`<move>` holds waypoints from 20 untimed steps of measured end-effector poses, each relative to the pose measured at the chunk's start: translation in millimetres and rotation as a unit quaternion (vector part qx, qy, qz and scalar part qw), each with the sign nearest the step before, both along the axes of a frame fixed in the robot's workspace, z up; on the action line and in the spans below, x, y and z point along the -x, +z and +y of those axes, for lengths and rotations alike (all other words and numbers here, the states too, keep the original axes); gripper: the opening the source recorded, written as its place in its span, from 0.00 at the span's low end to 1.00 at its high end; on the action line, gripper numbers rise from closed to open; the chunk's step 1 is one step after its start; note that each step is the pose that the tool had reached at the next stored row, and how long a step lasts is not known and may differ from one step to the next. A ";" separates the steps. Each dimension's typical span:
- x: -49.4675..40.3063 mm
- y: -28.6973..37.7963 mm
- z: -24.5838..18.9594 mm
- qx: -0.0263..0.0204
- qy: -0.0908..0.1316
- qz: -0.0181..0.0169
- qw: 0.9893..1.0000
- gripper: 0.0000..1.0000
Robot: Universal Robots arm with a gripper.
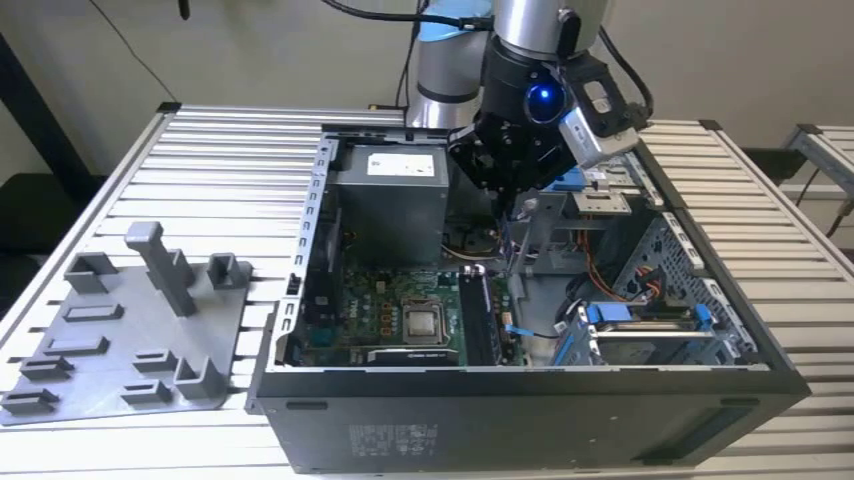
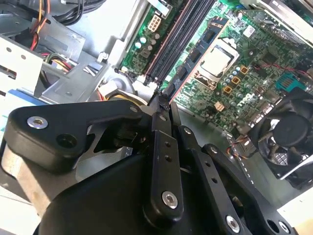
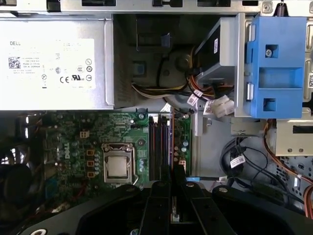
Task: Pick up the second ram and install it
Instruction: 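Insert the second ram into the second slot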
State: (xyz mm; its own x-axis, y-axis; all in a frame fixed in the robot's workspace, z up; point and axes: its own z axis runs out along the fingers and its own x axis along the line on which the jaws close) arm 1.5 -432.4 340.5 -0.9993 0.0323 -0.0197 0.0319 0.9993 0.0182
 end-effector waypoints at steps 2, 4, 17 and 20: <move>0.0 -1.5 0.0 0.000 0.000 0.000 1.000 0.14; 0.0 -2.7 0.0 0.000 0.000 0.000 1.000 0.14; -0.1 -13.1 0.0 0.000 0.000 0.000 1.000 0.14; 0.0 -18.3 0.0 0.000 0.000 0.000 1.000 0.14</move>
